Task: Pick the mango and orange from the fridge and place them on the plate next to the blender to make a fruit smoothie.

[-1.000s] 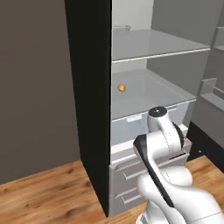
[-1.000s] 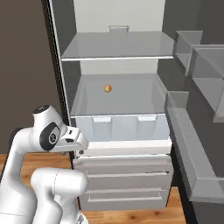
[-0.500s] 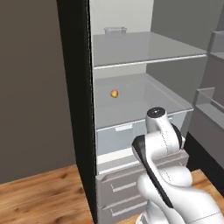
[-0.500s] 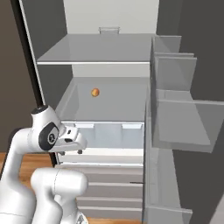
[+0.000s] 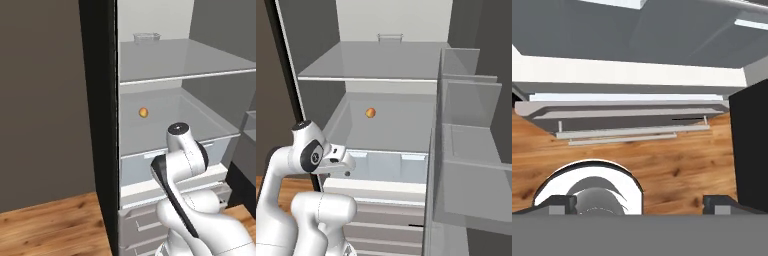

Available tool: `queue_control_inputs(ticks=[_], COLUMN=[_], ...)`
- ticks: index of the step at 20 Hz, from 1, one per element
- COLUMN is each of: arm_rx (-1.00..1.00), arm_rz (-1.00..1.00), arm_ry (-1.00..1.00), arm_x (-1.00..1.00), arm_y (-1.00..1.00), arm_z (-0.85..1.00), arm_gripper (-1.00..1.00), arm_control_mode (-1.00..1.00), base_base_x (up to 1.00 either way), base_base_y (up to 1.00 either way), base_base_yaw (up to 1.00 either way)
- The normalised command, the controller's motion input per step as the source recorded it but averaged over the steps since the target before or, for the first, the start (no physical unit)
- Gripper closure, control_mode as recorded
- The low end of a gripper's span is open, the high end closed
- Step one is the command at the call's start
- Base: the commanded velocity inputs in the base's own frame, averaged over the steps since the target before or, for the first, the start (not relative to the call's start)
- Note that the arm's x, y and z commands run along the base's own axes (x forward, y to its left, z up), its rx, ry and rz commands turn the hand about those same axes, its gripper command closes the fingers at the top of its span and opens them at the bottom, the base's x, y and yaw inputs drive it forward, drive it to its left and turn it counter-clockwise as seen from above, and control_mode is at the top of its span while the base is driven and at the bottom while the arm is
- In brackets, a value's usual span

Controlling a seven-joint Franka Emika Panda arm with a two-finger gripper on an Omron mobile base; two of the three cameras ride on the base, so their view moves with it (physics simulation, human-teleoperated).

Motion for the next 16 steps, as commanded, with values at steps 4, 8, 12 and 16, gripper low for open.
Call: queue_control_inputs(ticks=[4, 8, 12, 16], arm_rx=[0.00, 0.10, 0.13, 0.09], arm_rz=[0.00, 0.05, 0.11, 0.14], arm_ry=[0.00, -0.08, -0.26, -0.20], arm_x=[0.00, 0.25, 0.45, 0.43], arm_y=[0.00, 0.00, 0.00, 0.00], arm_z=[0.00, 0.21, 0.69, 0.82], arm_gripper=[-1.00, -1.00, -1.00, -1.00], arm_control_mode=[1.00, -1.00, -1.00, -1.00], base_base_x=[0.23, 0.08, 0.00, 0.00], base_base_y=[-0.14, 0.00, 0.00, 0.00], base_base_yaw=[0.14, 0.01, 0.00, 0.00])
